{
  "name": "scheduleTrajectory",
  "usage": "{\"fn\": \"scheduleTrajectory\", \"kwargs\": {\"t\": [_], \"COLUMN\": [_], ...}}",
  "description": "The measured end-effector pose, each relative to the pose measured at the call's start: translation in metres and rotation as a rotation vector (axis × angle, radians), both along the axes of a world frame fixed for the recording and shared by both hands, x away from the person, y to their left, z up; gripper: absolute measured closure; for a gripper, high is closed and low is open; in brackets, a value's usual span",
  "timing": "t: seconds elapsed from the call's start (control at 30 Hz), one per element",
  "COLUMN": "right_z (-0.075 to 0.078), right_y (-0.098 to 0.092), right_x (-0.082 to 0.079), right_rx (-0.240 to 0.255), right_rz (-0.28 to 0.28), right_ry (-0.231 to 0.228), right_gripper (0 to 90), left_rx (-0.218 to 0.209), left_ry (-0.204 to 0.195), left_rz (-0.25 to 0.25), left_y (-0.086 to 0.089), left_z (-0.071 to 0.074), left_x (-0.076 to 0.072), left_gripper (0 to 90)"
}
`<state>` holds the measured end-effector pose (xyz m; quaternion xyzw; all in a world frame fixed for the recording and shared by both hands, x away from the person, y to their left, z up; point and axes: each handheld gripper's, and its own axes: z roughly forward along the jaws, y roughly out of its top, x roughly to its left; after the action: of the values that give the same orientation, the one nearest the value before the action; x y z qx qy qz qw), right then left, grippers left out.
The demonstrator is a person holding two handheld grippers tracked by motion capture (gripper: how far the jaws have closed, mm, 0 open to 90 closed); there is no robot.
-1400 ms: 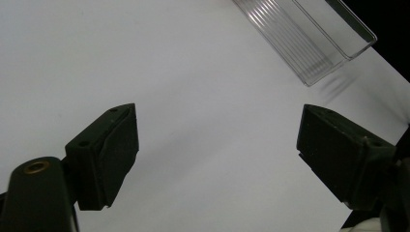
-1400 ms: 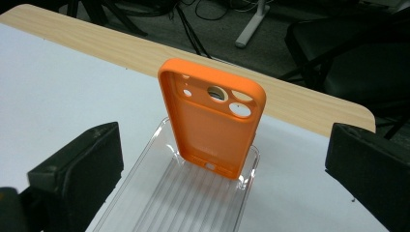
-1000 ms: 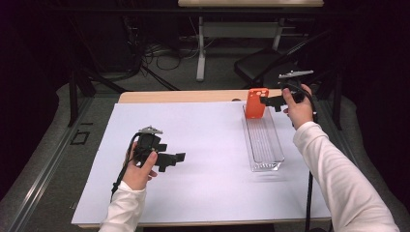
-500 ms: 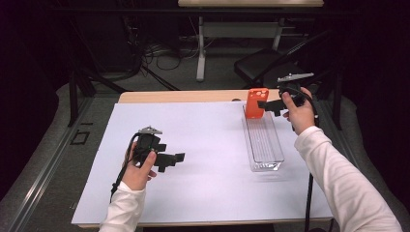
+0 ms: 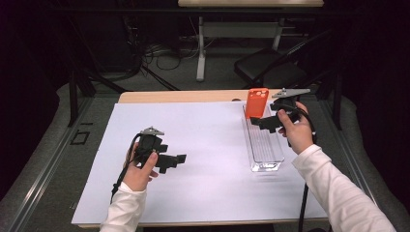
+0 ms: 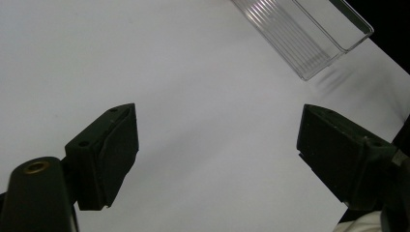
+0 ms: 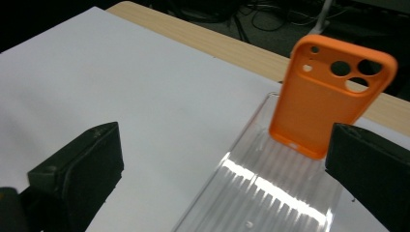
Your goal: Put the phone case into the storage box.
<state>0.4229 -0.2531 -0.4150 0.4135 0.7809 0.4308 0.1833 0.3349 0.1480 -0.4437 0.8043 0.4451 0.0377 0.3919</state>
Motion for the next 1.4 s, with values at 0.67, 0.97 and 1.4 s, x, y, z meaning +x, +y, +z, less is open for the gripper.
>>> {"fn": "scheduleTrajectory", "kwargs": {"t": [0.67, 0.97, 1.4], "right_z": [-0.024, -0.038, -0.069], "right_y": [0.044, 0.061, 0.072], "right_x": [-0.067, -0.089, -0.102], "right_rx": [0.004, 0.038, 0.052], "right_rz": [0.136, 0.186, 0.198], "right_ry": [-0.014, 0.002, -0.012], "right_gripper": [0.0, 0.0, 0.0], "left_rx": [-0.004, -0.004, -0.006], "left_ry": [-0.018, -0.023, -0.028], "left_rz": [-0.029, -0.035, -0.041], "left_y": [-0.007, -0.008, -0.009], "left_z": [0.006, 0.007, 0.006], "left_x": [-0.007, -0.008, -0.008], "left_gripper": [15.4, 15.5, 15.4]}}
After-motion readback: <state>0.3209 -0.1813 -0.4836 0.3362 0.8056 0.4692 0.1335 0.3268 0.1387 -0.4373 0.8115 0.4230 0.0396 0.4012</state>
